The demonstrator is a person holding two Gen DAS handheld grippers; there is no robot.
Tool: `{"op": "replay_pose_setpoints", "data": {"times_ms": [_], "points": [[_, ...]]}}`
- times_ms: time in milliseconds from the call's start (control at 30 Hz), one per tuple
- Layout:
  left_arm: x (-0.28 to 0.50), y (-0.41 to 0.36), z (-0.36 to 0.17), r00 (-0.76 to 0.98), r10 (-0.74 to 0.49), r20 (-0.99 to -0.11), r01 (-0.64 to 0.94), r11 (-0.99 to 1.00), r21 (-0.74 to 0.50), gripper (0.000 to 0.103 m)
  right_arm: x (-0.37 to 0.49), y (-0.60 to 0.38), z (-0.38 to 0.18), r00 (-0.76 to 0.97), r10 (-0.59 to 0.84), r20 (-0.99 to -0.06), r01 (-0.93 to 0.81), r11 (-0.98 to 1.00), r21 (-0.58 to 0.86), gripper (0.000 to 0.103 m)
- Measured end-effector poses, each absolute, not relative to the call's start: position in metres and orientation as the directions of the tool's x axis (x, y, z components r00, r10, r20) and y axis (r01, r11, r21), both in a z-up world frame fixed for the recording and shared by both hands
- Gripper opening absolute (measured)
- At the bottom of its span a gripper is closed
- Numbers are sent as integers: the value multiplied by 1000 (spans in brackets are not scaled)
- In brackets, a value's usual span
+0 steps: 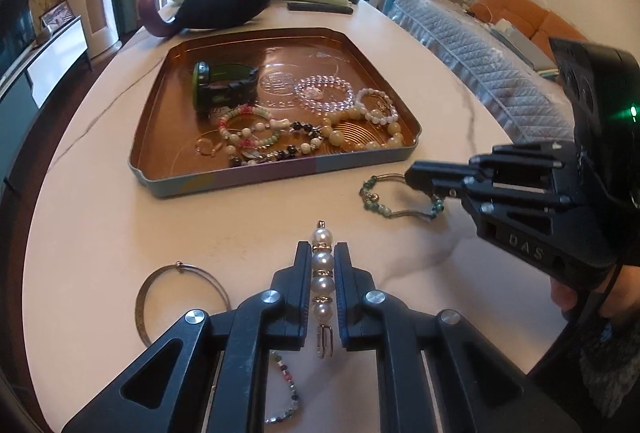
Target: Organize jewelry
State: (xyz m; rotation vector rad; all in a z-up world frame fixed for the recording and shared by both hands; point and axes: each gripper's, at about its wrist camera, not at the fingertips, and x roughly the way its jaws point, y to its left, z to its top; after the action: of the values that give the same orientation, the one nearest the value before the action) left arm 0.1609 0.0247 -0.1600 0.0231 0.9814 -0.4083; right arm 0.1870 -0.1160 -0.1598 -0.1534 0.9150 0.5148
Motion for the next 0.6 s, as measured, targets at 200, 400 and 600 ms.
{"op": "replay_pose_setpoints", "data": {"times_ms": [200,400,600], "points": [[162,27,-161,482,-324,-814,336,927,-169,12,184,-98,-168,477,380,-793,-524,847,91,16],[164,26,-161,481,-321,-816,333,928,-168,12,185,-82,-175,463,356,-811,-545,836,56,19],[167,29,-161,484,-318,-815,321,931,-173,12,191,-86,-176,471,346,-811,-516,854,65,5]]}}
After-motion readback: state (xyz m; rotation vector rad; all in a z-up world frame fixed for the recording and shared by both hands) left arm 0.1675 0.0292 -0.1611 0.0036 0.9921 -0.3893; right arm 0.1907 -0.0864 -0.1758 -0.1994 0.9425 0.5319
